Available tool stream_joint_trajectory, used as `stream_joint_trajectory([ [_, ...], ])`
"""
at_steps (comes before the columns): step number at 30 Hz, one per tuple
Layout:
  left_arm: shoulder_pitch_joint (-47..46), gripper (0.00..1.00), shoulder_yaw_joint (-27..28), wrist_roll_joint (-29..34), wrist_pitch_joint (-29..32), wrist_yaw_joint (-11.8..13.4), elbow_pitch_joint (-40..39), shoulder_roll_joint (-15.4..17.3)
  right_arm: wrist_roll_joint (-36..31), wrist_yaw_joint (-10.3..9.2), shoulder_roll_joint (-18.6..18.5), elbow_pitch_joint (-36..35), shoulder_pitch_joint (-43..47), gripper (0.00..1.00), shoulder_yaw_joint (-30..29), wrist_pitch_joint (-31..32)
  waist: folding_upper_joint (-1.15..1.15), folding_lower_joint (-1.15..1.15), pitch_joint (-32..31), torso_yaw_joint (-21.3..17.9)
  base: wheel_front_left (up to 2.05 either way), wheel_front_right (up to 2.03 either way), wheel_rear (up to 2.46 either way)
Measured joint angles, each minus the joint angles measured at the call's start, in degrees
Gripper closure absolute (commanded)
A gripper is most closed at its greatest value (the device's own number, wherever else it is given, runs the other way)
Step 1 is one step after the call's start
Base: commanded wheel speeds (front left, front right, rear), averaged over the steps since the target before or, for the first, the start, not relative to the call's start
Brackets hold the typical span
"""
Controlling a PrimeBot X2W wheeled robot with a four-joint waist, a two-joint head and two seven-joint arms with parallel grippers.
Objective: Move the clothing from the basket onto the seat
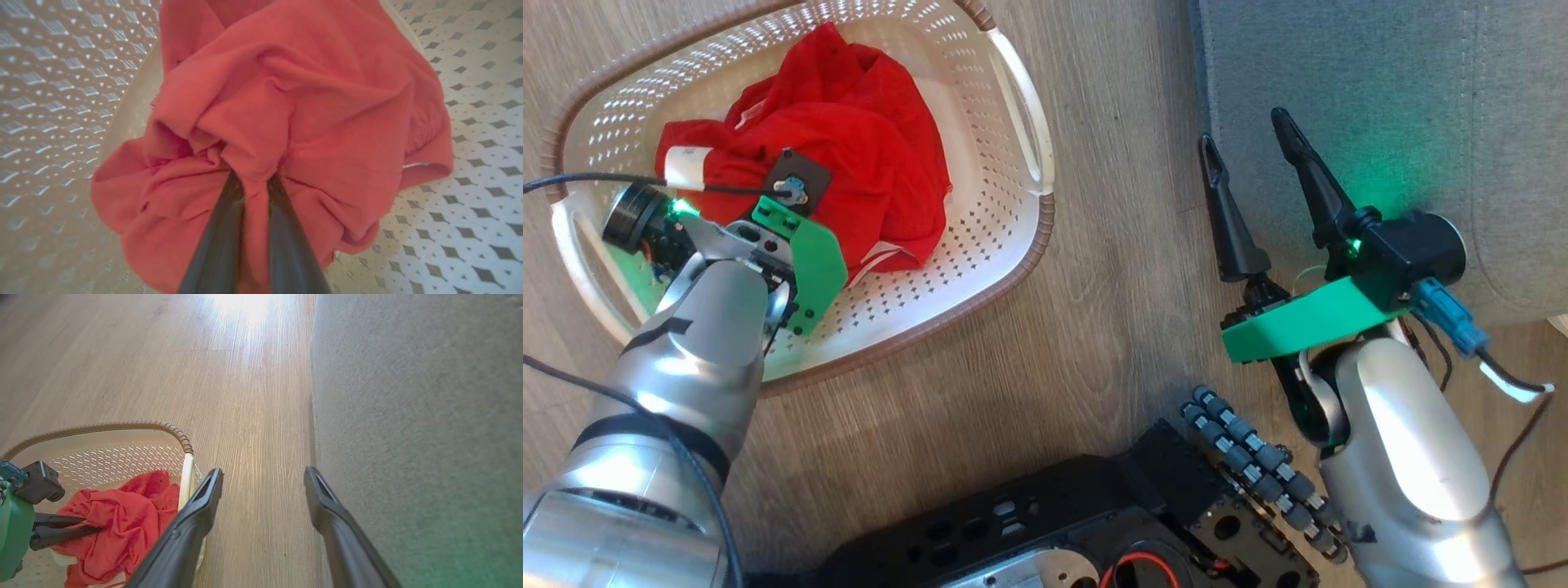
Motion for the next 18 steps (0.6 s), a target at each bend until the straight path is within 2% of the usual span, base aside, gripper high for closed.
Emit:
stream_joint_trajectory([
  [10,1.0,1.0,0.0,-2.1,-4.1,-0.1,0.4,-1.6,0.1,0.01,0.0,1.5,-1.4,0.0,-0.5,0.0,0.0,0.0,-4.1,1.3,0.0,0.0,0.0],
  [15,4.7,1.0,1.1,-4.5,-6.0,1.5,0.4,-2.5,-0.1,0.01,0.0,3.0,-1.6,0.0,-0.5,0.0,0.0,0.0,-7.9,2.3,0.0,0.0,0.0],
  [18,6.5,1.0,1.2,-5.3,-6.4,-0.2,-0.5,-3.2,-0.7,0.01,0.0,4.2,-1.5,0.0,-0.8,0.0,0.0,0.0,-10.9,2.9,0.0,0.0,0.0],
])
